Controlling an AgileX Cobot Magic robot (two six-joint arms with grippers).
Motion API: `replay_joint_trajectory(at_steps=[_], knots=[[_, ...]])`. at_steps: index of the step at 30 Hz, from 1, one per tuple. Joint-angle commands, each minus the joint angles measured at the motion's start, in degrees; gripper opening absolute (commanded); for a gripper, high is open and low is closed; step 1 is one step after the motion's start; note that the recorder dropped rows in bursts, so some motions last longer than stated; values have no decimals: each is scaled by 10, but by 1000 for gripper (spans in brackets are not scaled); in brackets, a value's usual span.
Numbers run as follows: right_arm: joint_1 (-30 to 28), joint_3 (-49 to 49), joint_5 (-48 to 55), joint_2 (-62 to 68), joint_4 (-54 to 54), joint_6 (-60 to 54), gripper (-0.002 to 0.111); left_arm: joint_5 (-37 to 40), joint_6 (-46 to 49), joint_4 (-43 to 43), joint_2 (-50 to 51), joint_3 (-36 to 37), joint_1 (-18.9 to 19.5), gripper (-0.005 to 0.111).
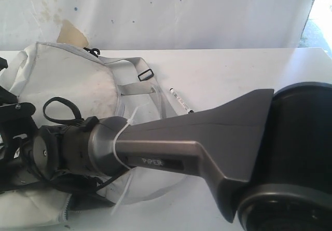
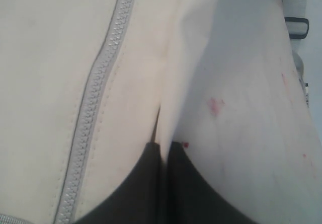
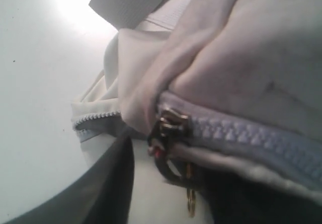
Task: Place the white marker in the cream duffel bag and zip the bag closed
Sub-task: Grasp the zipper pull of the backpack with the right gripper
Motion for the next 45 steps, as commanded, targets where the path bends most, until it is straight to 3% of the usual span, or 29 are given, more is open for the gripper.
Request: replay_joint_trajectory(at_steps=[1, 4, 16, 25, 45], knots=[[1, 2, -8, -1, -4, -9, 21, 0, 0, 2, -6, 1, 1, 0], [0, 2, 16, -1, -6, -12, 0, 0, 0, 2, -6, 1, 1, 0], [-14, 2, 166, -49, -12, -28, 0, -1, 7, 15, -6, 1, 1, 0], [-62, 2, 290, -96, -13, -26, 0, -1, 7, 33, -6, 1, 1, 0], [-161, 2, 422, -108, -21, -26, 0, -1, 7, 36, -6, 1, 1, 0]])
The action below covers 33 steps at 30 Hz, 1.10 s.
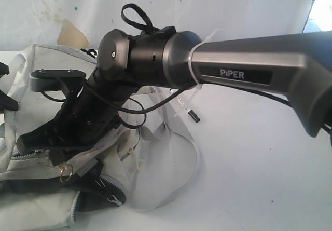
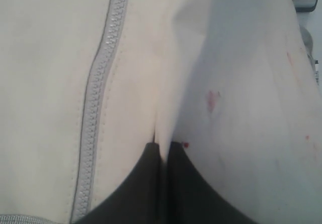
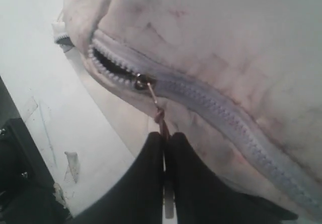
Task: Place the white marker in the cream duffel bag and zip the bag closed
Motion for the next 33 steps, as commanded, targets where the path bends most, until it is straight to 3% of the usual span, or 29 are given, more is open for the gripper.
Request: replay_joint_trajectory(at_steps=[1, 15, 26, 33], knots=[[-22, 2, 38, -8, -13, -7, 0, -19, 2, 8, -6, -1, 1, 0], [-72, 2, 72, -41, -58, -7, 0, -9, -1, 14, -6, -2, 1, 0], [-112, 2, 95, -74, -242, 60, 0, -9, -17, 39, -6, -2, 1, 0], [-129, 2, 62, -74, -295, 56, 0, 4, -17, 40, -6, -2, 1, 0]])
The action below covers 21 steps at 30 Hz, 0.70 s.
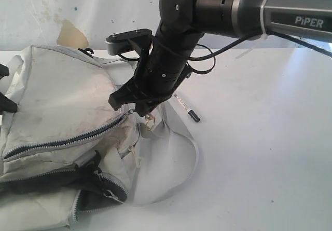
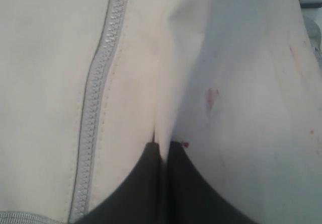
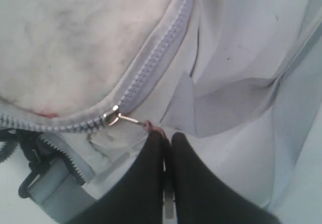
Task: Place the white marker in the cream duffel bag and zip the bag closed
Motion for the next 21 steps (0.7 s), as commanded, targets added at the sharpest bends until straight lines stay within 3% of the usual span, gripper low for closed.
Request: replay_joint_trajectory(at_steps=[1, 6, 11, 13, 17, 21], knots=[[-11, 2, -26, -7, -56, -2, 0, 3, -2, 20, -7, -2, 2, 0], [-11, 3, -36, -7, -69, -2, 0, 6, -1, 6, -7, -4, 2, 0], [-11, 3, -43, -7, -54, -2, 0, 64, 25, 13, -7, -43, 2, 0], [-11, 3, -38, -7, -34, -7, 0, 62, 37, 17, -7, -43, 2, 7], [-11, 3, -28, -7, -14, -32, 0, 60, 35, 39, -7, -43, 2, 36], [-11, 3, -27, -7, -7, -32, 0, 21, 36, 39, -54, -43, 2, 39]])
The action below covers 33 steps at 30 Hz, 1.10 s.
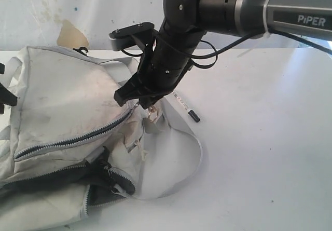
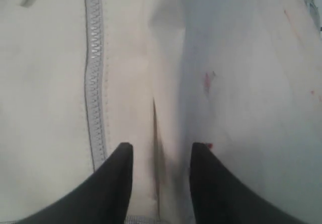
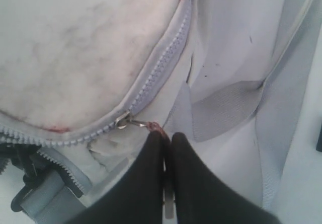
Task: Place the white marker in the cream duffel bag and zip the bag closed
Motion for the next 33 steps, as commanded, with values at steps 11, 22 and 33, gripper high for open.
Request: replay_joint_trajectory(at_steps=[11, 22, 33], knots=[[-5, 3, 7, -7, 9, -7, 0, 29, 148, 3, -126, -4, -135, 39], [-5, 3, 32, -7, 8, -8, 0, 2, 135, 113, -126, 48, -277, 39], [-5, 3, 31, -7, 8, -8, 0, -47, 157, 124, -126, 78, -299, 68]])
